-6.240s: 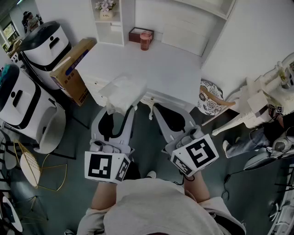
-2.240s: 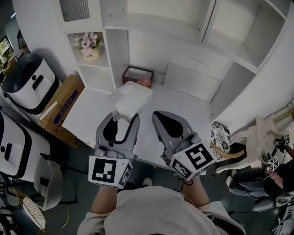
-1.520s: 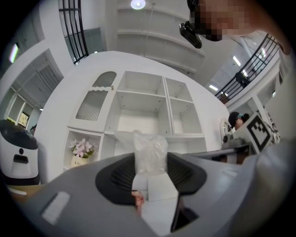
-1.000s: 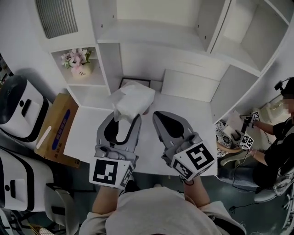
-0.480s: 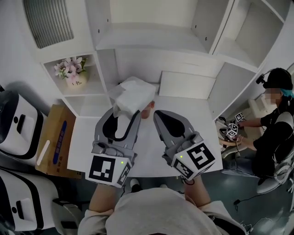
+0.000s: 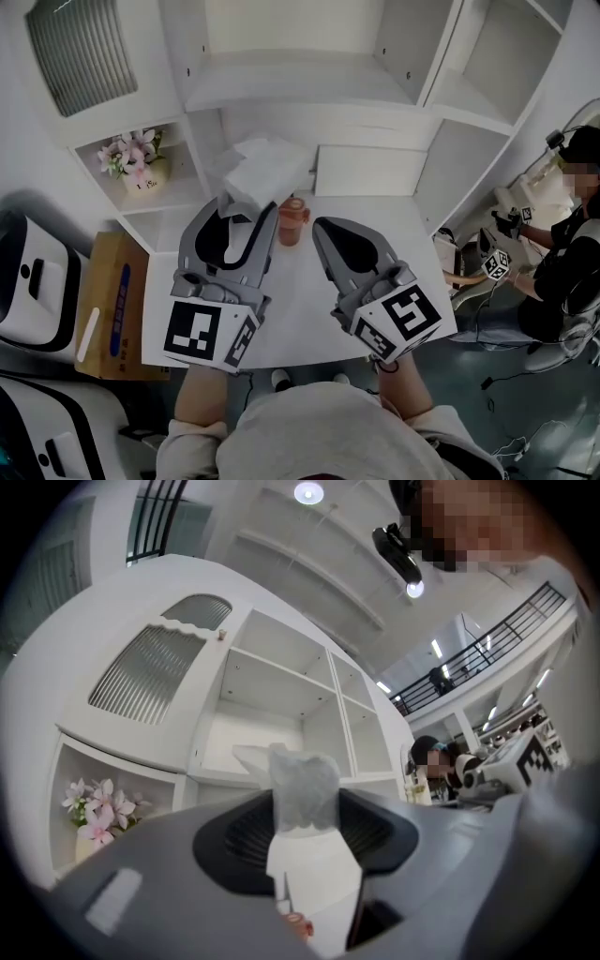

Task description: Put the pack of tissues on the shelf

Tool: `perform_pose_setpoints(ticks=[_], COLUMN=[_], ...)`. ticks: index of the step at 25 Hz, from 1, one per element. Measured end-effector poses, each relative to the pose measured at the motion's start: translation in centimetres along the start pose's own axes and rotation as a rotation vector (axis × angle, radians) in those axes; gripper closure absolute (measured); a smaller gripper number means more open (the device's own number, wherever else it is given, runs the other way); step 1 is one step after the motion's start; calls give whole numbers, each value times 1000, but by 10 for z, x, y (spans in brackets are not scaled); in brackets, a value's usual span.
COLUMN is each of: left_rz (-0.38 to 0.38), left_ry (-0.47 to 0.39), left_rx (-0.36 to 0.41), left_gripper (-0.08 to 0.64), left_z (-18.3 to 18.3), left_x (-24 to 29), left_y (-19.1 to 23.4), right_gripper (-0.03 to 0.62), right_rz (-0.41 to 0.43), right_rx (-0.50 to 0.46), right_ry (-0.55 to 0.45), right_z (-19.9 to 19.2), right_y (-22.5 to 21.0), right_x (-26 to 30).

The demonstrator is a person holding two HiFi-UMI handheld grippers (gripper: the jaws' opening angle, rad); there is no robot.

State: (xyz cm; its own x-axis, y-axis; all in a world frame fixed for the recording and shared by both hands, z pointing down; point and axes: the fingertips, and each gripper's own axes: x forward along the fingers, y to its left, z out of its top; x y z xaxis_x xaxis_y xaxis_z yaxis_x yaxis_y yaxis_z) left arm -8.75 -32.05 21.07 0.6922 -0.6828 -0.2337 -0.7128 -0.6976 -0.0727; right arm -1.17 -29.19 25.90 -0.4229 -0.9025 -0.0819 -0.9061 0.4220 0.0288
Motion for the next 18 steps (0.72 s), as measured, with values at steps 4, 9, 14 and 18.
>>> perform_pose_setpoints(ticks=[4, 9, 14, 18], left_rz=[-19, -31, -39, -33], left_ry=[-14, -30, -44, -57], left_rx=[-10, -3, 28, 32], left_gripper=[367, 367, 367, 367], left_z=[5, 13, 23, 27], left_x=[6, 15, 25, 33], left_y=[6, 14, 22, 30], right_gripper=[592, 592, 592, 592], right_rz=[-31, -63, -91, -109], right_rx=[-2, 0, 5, 10], right_ry=[1, -5, -12, -15], right_z=[2, 4, 3, 1], right_y=[-3, -7, -11, -16], right_x=[0, -1, -2, 0])
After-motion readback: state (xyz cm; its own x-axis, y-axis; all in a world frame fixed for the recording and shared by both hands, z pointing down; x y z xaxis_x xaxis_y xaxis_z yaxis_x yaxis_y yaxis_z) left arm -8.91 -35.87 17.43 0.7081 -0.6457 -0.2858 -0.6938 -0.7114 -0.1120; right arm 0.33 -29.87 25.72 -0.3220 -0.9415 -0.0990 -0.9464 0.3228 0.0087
